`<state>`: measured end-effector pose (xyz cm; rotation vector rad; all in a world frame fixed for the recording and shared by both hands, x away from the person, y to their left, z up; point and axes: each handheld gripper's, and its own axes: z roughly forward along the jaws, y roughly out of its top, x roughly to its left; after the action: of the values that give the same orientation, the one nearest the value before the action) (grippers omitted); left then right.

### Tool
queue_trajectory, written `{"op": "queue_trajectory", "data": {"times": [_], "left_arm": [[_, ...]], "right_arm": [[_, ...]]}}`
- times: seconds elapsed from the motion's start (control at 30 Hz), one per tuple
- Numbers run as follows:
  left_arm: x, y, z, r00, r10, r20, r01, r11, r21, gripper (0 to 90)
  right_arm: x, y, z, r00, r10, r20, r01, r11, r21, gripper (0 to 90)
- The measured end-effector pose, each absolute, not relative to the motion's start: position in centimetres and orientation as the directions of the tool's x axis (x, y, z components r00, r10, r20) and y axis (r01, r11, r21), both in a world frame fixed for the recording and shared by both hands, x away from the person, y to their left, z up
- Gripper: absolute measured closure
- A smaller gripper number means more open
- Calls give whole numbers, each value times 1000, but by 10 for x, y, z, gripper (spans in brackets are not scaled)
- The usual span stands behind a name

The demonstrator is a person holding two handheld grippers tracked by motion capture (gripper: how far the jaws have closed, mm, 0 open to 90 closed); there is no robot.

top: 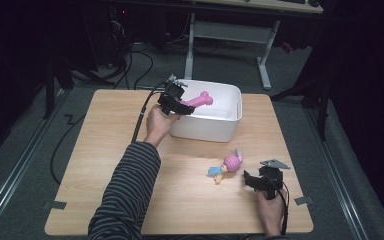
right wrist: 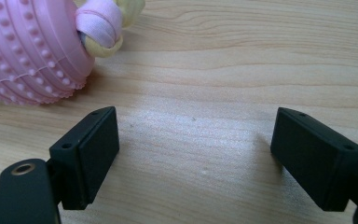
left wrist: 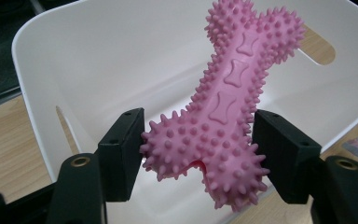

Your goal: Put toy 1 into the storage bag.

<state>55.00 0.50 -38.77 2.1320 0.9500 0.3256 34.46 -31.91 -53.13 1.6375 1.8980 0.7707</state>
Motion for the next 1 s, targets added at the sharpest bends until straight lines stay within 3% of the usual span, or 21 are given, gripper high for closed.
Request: {"op": "queue_trajectory", "data": {"times": [0.37, 0.43, 0.57, 0.77, 1.0], "left_arm": [[550, -2, -395, 690, 723, -37, 527, -467, 710, 367], [550, 1, -392, 691, 717, -92, 541, -429, 724, 333], [547, 4, -385, 690, 715, -110, 533, -400, 746, 290], [539, 9, -377, 696, 712, -90, 517, -411, 751, 241], [524, 20, -373, 690, 721, -59, 493, -409, 768, 254]], "right_arm": [[345, -319, -531, -141, 990, -18, 698, 112, 707, 150], [345, -319, -531, -143, 990, -19, 697, 114, 708, 150], [345, -319, -531, -143, 990, -19, 697, 114, 708, 150], [345, -319, -531, -143, 990, -19, 697, 114, 708, 150], [345, -319, -531, -143, 990, -19, 697, 114, 708, 150]]}}
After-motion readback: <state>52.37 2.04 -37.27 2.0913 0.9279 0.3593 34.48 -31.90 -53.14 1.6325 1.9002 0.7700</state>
